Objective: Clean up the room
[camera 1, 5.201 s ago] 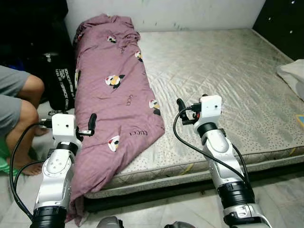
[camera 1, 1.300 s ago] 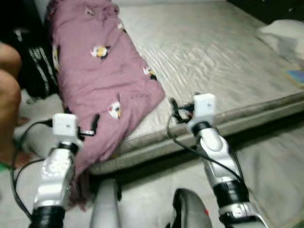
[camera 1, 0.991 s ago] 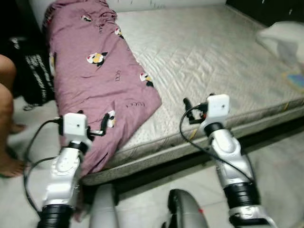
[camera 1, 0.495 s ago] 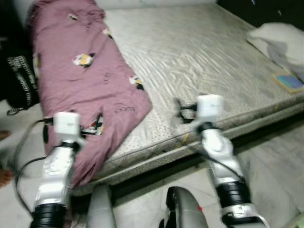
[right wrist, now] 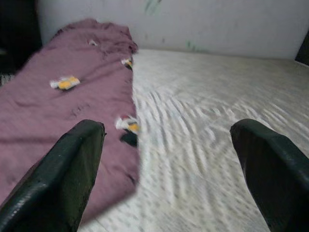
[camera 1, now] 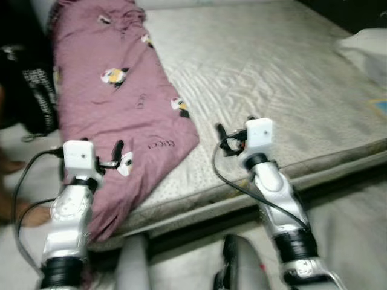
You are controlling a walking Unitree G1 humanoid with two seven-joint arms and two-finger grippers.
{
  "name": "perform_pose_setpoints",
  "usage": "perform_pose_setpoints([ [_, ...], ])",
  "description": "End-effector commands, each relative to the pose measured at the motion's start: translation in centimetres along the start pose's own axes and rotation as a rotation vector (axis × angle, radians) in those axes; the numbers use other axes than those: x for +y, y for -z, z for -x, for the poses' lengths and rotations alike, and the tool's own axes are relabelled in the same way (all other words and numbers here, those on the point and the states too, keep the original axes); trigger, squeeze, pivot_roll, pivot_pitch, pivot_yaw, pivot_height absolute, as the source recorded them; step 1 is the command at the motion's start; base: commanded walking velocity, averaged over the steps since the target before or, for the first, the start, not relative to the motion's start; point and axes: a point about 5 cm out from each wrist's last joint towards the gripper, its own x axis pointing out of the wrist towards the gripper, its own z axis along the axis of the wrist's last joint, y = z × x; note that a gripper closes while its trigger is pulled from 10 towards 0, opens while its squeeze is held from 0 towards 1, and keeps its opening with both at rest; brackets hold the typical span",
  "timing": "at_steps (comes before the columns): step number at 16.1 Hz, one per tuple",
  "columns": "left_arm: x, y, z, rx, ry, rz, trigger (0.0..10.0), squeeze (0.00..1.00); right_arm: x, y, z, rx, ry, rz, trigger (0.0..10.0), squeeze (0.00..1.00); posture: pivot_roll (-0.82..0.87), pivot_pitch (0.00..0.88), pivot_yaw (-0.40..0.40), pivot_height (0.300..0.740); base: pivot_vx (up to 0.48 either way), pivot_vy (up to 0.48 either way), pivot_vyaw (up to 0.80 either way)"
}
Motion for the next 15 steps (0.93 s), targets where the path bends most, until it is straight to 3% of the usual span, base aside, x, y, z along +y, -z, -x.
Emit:
perform_pose_setpoints([
  [1, -0.2, 0.2, 0.2, 0.017, 0.018, -0.003, 10.0, 0.00, -0.5, -0.4, 0.2, -0.016, 0.018, -0.004, 10.0, 0.00, 0.02, 0.056, -0.023, 0.603, 0.000, 0.000, 0.00],
  [5, 0.2, 0.8, 0.4, 0.055, -0.016, 0.003, 10.0, 0.00, -0.5, 0.1, 1.2, 0.008, 0.013, -0.003, 10.0, 0.00, 0.02, 0.088, -0.039, 0.584, 0.000, 0.000, 0.00],
  [10, 2.2, 2.3, 0.6, 0.143, -0.131, 0.074, 10.0, 0.00, -2.9, 0.5, 3.3, 0.064, 0.045, 0.037, 10.0, 0.00, -0.04, 0.190, -0.065, 0.564, 0.000, 0.000, 0.00],
  [12, 4.0, 1.9, 0.3, 0.099, -0.274, 0.064, 10.0, 0.00, -3.3, 0.3, 4.2, 0.079, 0.055, 0.042, 10.0, 0.00, -0.09, 0.214, -0.071, 0.564, 0.000, 0.000, 0.00],
  [15, 5.6, 3.5, -0.1, 0.208, -0.396, 0.093, 10.0, 0.00, -4.7, 0.0, 5.3, 0.099, 0.090, 0.080, 10.0, 0.00, -0.14, 0.227, -0.074, 0.564, 0.000, 0.000, 0.00],
])
